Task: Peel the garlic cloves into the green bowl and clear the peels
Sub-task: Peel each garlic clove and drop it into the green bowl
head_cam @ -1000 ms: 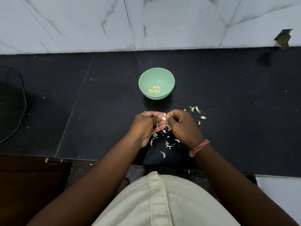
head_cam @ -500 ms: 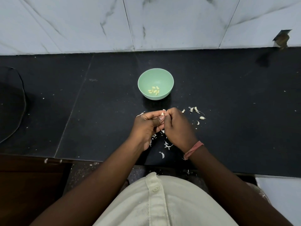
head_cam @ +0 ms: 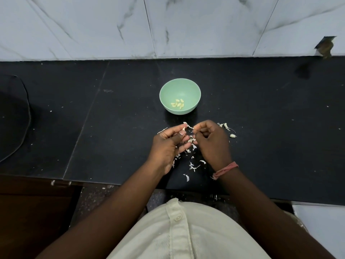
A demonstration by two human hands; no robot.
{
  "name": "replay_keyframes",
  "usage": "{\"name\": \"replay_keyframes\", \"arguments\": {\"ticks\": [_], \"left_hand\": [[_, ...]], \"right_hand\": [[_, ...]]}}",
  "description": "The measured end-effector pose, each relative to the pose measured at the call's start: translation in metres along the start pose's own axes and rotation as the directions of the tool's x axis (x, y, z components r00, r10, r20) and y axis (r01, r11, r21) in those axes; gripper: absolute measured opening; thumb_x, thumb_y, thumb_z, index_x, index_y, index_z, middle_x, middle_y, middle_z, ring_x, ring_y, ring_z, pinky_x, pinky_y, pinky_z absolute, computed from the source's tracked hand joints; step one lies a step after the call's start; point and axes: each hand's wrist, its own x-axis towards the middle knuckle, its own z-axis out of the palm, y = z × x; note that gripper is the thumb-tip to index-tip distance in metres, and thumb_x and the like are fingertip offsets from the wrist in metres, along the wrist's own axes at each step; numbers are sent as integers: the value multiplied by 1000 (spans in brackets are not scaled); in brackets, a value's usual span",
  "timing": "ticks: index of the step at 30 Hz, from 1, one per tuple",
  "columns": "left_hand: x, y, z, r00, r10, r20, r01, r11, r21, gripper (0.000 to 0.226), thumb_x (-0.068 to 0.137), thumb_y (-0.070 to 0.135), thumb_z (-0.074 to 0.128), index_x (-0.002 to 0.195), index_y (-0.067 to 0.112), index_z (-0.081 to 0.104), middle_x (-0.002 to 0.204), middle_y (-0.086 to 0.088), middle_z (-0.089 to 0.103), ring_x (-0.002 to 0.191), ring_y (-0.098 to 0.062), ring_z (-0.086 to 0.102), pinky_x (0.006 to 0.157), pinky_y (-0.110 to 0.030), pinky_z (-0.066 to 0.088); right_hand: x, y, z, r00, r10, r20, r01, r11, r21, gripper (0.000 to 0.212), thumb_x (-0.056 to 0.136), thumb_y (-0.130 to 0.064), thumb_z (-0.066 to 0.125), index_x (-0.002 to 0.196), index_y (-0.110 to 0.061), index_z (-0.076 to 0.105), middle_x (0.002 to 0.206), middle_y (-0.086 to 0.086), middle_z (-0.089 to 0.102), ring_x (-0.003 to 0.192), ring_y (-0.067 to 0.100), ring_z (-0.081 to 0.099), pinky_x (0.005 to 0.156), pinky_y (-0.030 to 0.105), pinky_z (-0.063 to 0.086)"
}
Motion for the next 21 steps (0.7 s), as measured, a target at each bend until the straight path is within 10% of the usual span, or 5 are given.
{"name": "replay_keyframes", "arguments": {"ticks": [12,21], "left_hand": [[-2,2,-4,994,101,-38,-96,989,110,22,85,-12,68,106,-7,66,89,-19,71,82,-26,72,72,-27,61],[-6,11,-8,987,161,10,-159,966,203,12,84,-10,69,89,0,66,73,-8,68,77,-23,70,69,-25,60]], "right_hand": [[-2,-10,-3,986,7,166,-41,978,204,9,93,-3,68,98,-6,75,81,13,74,66,15,68,64,30,60],[0,-7,-3,900,157,407,-345,826,445,19,99,3,53,87,-1,67,70,13,60,60,16,54,54,26,46]]}}
